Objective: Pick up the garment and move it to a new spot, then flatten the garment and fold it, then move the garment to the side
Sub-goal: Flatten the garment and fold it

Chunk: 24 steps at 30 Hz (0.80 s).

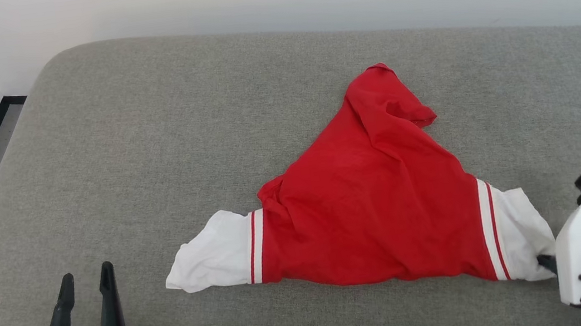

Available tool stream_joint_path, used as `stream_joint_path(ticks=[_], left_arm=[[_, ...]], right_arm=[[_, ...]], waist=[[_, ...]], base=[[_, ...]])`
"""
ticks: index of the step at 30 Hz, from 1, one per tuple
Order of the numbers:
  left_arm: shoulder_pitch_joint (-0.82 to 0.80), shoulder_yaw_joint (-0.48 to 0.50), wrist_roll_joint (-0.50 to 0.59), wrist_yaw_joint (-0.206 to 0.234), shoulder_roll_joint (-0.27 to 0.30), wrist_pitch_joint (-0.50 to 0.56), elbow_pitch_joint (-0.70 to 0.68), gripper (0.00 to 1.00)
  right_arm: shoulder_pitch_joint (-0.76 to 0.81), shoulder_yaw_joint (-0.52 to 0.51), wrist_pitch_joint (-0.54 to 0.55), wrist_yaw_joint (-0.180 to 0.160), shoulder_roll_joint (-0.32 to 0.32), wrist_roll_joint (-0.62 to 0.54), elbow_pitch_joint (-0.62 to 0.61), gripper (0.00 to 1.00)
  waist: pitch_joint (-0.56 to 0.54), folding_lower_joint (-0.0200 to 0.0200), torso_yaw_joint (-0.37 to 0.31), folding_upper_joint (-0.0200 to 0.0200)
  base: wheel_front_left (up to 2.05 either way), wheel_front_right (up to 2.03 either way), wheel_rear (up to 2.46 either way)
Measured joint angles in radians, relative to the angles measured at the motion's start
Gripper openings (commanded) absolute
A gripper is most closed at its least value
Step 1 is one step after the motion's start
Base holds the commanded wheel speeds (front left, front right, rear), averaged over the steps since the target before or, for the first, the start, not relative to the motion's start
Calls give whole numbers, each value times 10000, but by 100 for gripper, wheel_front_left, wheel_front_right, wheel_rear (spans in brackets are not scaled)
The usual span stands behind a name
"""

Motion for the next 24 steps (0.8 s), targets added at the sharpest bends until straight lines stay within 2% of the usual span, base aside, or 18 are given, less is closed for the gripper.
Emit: stream_joint_path(ticks=[7, 9, 10, 11, 20, 24], left_arm=[[0, -77, -13, -29, 100, 2, 61, 100], [-1, -102, -59, -29, 130, 0, 61, 100], [-1, -113, -69, -29, 153, 0, 61, 100], [-2, -132, -84, -29, 182, 0, 58, 100], [-6, -424, -347, -31, 606, 4, -12, 100], [-7, -656, -516, -31, 819, 307, -8, 100]], right_arm=[[127, 77, -255, -2, 391, -357, 351, 0], [101, 261, -472, -2, 359, -405, 410, 44], [24, 278, -550, -2, 362, -397, 430, 80], [-33, 328, -619, -2, 332, -412, 422, 100], [-281, 594, -734, -2, 150, -125, -836, 100], [-372, 454, -1281, -2, 174, -123, -1580, 100]], waist=[[4, 0, -117, 1], [20, 0, -175, 0], [33, 0, -206, 0], [46, 0, -244, 0], [167, 0, -760, 0], [240, 0, -1040, 1]], base=[[0, 0, 0], [0, 0, 0], [0, 0, 0], [0, 0, 0], [0, 0, 0], [0, 0, 0]])
